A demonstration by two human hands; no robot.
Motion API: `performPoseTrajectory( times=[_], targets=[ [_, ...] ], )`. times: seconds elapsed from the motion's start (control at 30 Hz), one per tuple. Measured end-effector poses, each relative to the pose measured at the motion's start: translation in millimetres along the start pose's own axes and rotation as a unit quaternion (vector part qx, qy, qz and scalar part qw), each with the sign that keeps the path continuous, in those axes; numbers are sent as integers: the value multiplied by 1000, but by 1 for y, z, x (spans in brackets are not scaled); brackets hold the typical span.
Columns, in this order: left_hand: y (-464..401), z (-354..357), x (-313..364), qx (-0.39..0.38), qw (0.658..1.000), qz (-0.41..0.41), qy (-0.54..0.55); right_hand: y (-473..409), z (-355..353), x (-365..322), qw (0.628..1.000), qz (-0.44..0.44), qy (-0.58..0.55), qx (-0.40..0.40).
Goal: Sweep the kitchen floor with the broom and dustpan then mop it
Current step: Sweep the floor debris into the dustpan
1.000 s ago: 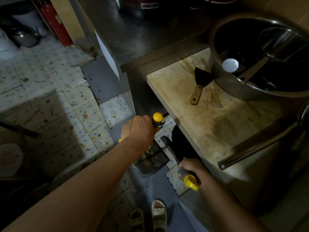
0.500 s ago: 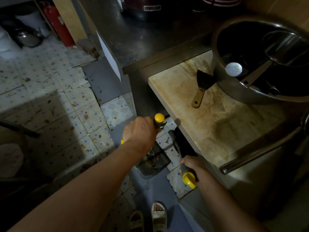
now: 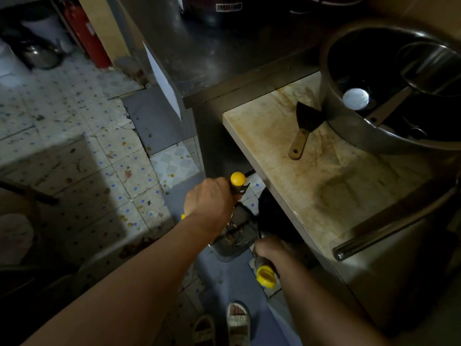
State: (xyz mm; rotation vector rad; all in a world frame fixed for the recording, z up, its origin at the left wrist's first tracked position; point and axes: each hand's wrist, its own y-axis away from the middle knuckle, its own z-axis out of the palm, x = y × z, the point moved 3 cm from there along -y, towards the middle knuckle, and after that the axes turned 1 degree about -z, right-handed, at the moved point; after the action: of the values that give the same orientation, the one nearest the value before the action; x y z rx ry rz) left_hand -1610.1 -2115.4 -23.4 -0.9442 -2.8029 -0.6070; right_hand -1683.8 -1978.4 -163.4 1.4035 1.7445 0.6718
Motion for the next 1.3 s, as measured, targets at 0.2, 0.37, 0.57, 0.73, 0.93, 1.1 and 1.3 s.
performPoseTrajectory(
  times=[0.2,0.37,0.57,0.73,0.93,1.1,1.3],
  targets=[
    [5,0,-5,-5,1000,11,2,26,-8,22,998,-8,44,-45],
    [15,-3,-12,-7,1000,2,14,41,-26,40,999,16,-3,-36],
    [21,-9,-13,-1,1000,2,-10,29,-26,48,983,73,-169,-13],
    [18,-7,-8,-3,1000,6,-28,3,-18,38,979,84,-182,-31],
    [11,-10,4,-4,999,13,-38,10,-3,27,987,31,-148,-54],
    [14,-11,8,-6,999,16,-36,22,-24,43,974,87,-191,-89],
    [21,-11,-3,-12,1000,5,-16,31,-26,56,969,112,-213,-61]
  ],
)
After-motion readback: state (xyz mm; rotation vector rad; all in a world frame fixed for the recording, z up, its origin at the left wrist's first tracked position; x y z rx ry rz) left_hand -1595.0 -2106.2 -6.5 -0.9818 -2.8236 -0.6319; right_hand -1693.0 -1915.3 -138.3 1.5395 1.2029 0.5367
